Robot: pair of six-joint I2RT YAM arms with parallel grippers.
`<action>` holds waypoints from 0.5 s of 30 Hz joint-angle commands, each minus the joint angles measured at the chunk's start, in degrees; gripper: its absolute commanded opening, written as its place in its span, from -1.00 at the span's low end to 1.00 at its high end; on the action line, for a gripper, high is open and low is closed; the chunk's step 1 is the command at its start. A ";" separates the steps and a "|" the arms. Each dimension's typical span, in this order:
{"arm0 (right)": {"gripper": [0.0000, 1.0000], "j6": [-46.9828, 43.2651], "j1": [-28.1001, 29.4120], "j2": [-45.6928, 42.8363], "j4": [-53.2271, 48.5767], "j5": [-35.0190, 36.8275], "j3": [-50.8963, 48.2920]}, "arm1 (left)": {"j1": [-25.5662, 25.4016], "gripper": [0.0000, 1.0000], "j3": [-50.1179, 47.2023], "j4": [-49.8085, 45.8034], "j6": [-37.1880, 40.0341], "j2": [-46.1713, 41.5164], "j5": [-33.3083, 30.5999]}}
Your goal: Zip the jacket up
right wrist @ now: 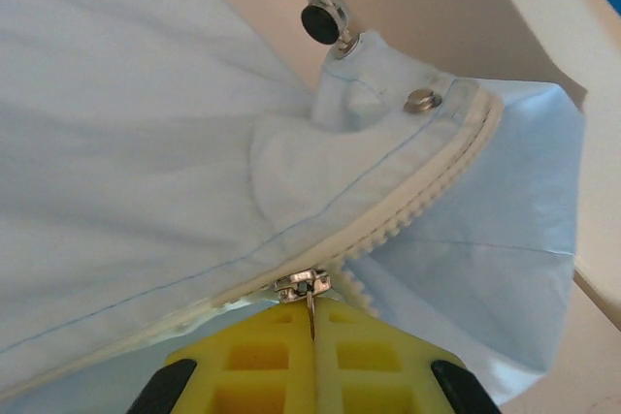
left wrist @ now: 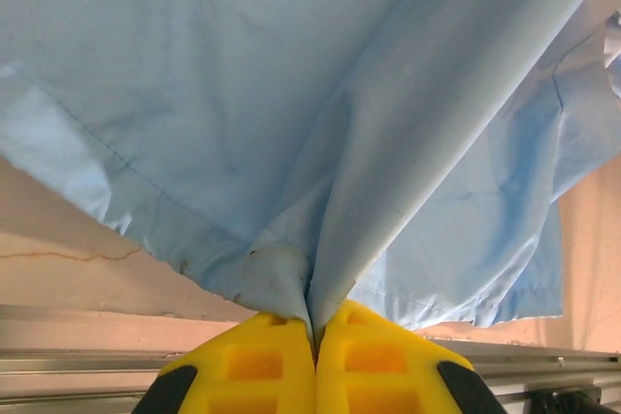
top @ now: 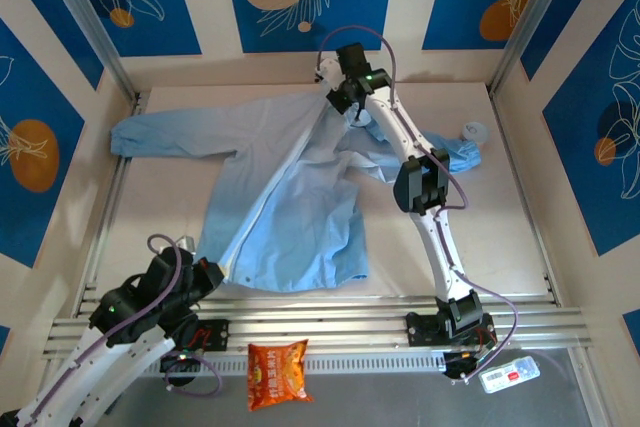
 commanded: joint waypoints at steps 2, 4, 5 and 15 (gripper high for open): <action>-1.00 0.20 -1.85 -0.33 3.09 1.23 2.56 | 0.02 -1.00 1.30 -10.42 -1.73 -0.86 -2.82; -1.00 0.63 -2.59 -0.27 3.55 0.88 2.56 | -0.02 -1.00 1.40 -10.81 -2.17 -1.08 -3.20; -1.00 0.66 -2.79 -0.30 3.86 0.79 2.54 | 0.02 -1.00 1.45 -11.02 -2.47 -1.29 -3.37; -1.00 1.88 -6.40 -0.90 6.29 -0.93 4.99 | -0.03 -1.00 1.79 -13.68 -6.20 -3.95 -6.92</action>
